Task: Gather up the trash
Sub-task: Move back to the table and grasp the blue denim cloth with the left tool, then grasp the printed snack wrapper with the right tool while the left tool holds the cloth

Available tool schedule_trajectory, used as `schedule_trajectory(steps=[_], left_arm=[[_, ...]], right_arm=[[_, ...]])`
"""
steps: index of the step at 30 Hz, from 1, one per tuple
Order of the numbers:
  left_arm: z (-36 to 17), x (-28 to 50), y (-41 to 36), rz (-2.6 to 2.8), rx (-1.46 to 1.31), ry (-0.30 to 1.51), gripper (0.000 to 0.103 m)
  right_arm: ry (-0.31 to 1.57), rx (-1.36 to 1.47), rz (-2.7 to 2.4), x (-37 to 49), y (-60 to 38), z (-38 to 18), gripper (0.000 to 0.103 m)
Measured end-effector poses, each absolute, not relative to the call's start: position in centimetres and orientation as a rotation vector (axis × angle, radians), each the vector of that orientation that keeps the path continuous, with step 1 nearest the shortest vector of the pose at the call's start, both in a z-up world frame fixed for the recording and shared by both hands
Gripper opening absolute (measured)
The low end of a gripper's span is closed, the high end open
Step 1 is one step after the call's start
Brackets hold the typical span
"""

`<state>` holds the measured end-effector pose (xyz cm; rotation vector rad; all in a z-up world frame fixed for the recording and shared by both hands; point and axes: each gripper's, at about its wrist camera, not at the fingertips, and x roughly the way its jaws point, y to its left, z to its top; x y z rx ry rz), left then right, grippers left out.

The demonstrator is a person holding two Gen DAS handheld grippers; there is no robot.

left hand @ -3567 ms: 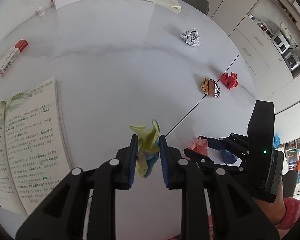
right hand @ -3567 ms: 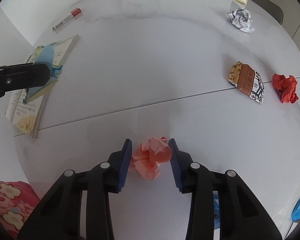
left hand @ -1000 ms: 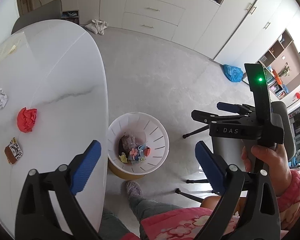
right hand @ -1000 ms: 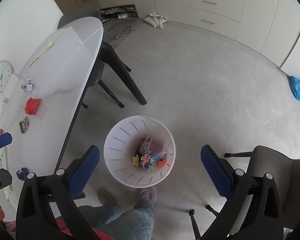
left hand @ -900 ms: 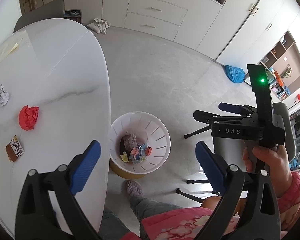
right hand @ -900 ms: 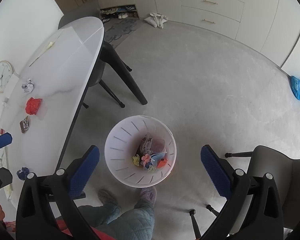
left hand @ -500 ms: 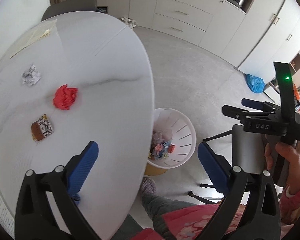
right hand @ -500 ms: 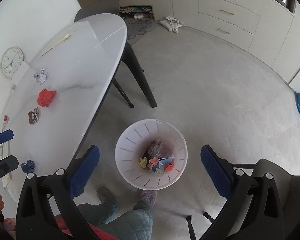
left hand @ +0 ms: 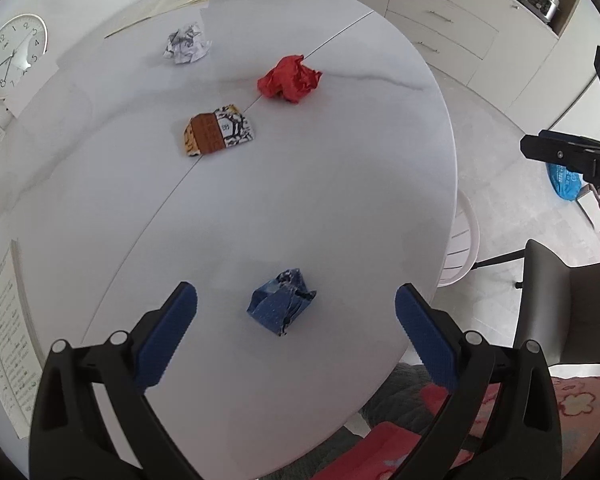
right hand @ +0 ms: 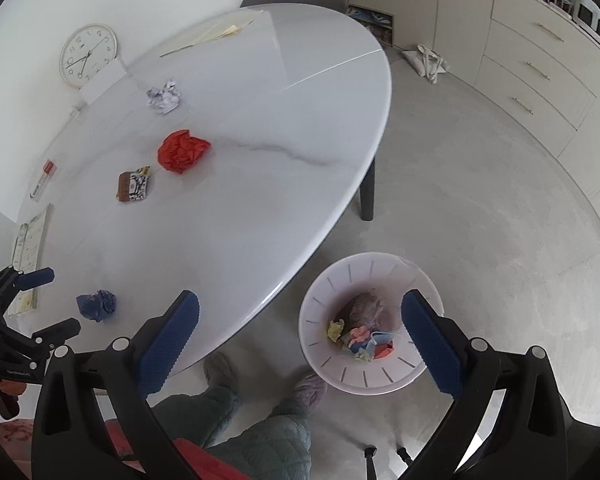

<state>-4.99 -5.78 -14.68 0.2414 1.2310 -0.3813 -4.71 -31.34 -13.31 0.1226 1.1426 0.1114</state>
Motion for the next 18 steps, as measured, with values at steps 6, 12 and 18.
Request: schedule_trajectory(steps=[6, 12, 18], left_arm=[[-17.3, -4.4, -5.0, -0.386, 0.214, 1.261, 0.083], [-19.5, -3.4, -4.8, -0.393, 0.18, 1.311, 0.065], [-19.8, -3.5, -4.5, -0.402, 0.15, 1.311, 0.045]], right_arm=[[1.165, 0.074, 0.183, -3.9, -27.5, -13.5, 0.1], [1.166, 0.056, 0.23, -3.1, -24.7, -13.3, 0.1], [1.167, 0.04, 0.27, -2.8, -22.9, -13.2, 0.1]])
